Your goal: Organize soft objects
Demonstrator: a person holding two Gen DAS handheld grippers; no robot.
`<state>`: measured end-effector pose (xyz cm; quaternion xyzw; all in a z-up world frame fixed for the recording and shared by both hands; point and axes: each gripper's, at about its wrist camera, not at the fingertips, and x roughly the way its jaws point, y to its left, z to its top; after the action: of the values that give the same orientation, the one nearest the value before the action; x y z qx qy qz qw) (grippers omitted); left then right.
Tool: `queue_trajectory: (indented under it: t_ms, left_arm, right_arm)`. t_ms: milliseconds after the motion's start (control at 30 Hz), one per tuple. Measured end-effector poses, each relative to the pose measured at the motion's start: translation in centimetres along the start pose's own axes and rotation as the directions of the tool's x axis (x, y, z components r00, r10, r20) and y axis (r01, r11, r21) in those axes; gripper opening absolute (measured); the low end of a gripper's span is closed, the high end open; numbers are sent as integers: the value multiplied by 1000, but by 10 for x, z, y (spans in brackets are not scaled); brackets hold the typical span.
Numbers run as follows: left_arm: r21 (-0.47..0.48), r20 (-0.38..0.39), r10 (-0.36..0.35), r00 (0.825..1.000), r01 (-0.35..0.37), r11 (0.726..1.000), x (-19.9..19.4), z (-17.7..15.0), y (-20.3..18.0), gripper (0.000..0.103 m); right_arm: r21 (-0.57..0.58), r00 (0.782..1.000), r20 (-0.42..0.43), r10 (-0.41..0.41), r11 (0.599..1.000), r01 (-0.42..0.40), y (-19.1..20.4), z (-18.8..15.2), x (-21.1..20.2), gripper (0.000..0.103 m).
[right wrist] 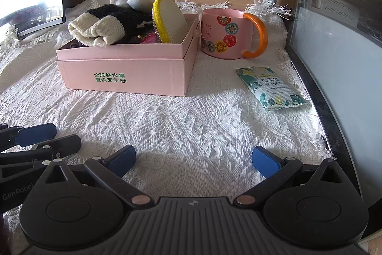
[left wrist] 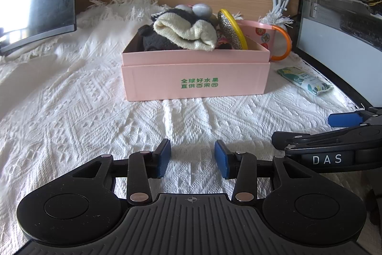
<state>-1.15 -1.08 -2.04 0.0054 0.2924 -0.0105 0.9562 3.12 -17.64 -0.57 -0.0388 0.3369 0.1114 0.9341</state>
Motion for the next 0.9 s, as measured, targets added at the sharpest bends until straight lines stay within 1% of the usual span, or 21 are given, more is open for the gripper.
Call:
queue_trajectory:
  t_ms: [900]
  left_arm:
    - [4,-9,0,1000,0,1000,2,2,1,46]
  right_arm:
    - [0,1000,0,0,1000,0,0,0,0,103]
